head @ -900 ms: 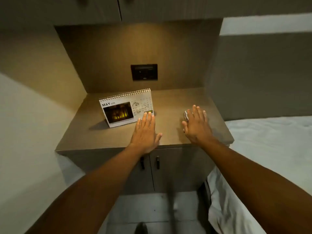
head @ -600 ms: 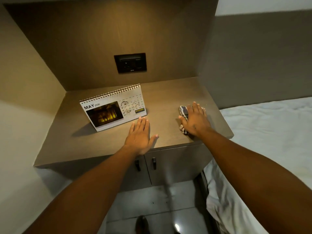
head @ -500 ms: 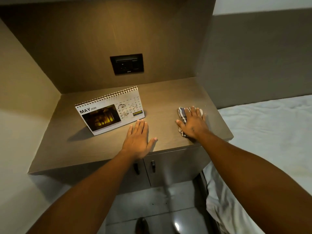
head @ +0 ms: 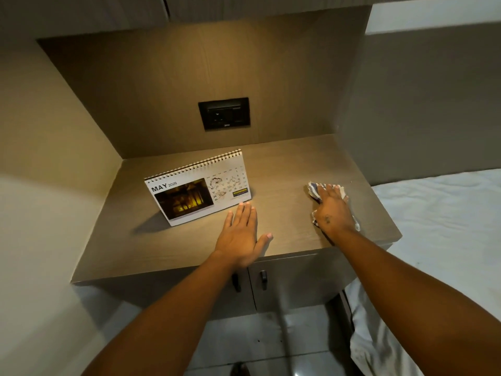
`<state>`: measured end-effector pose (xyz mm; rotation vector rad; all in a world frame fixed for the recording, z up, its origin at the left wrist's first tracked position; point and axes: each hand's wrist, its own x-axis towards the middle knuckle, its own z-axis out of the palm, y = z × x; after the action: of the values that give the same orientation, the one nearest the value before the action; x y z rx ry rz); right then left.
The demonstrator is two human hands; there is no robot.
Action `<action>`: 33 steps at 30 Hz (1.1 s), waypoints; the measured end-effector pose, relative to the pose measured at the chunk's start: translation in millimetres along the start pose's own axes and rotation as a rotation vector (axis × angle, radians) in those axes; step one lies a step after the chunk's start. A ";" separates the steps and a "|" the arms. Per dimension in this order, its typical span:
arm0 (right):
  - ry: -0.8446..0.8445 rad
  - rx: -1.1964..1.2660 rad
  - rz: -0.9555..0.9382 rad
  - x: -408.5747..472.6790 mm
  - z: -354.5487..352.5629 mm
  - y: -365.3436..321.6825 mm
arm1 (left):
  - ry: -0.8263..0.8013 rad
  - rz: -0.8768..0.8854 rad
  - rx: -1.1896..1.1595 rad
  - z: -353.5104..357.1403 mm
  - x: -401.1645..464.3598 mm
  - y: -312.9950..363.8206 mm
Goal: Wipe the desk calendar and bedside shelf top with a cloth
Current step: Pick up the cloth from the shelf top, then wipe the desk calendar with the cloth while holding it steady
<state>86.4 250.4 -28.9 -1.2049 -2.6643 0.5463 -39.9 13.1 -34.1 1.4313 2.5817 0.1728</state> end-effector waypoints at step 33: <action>0.413 1.047 0.268 -34.2 90.5 -298.0 | 0.063 0.169 0.246 -167.2 50.0 -153.3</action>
<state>-123.5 20.4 5.3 -1.1169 -1.4767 1.3191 -228.8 -27.5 94.8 1.7564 2.6040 -0.0817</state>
